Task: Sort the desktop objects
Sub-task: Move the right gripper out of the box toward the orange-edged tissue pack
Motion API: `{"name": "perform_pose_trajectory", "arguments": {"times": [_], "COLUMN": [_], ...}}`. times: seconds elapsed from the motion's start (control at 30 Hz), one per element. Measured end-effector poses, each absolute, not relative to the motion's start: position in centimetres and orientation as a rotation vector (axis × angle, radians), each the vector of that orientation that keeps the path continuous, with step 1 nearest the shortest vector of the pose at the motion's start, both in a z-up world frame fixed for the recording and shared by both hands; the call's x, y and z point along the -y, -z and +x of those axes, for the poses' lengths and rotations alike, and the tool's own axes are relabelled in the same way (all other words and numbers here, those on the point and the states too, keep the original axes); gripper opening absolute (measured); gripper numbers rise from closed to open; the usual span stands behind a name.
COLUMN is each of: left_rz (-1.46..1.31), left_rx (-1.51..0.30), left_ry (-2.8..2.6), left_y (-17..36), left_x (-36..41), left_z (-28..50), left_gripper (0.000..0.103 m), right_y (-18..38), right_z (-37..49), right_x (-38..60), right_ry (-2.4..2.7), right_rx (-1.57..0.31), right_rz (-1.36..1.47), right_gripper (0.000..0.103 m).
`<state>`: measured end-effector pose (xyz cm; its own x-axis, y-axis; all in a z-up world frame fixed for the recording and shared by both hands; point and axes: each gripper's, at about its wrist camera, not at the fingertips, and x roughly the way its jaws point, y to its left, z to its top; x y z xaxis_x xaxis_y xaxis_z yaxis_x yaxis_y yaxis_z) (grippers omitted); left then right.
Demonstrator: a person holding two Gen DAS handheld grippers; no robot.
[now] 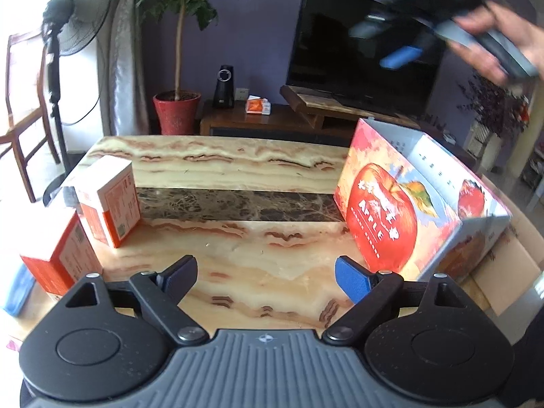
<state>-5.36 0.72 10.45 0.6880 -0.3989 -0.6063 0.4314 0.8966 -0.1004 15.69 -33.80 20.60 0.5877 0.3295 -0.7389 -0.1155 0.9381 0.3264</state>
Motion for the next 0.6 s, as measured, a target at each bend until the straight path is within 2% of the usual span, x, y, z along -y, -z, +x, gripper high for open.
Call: {"name": "perform_pose_trajectory", "arguments": {"times": [0.27, 0.6], "left_rz": [0.154, 0.129], "left_rx": [-0.609, -0.562], "left_ry": [0.533, 0.577], "left_y": [-9.3, -8.7], "left_x": [0.5, -0.4], "left_z": [-7.6, -8.8], "left_gripper": [0.089, 0.089], "right_y": [-16.9, -12.5], "right_z": [17.4, 18.3], "right_x": [18.9, 6.7], "right_ry": [-0.385, -0.427], "right_rx": [-1.1, -1.222], "right_rz": [0.279, 0.42], "right_gripper": [0.081, 0.081]}}
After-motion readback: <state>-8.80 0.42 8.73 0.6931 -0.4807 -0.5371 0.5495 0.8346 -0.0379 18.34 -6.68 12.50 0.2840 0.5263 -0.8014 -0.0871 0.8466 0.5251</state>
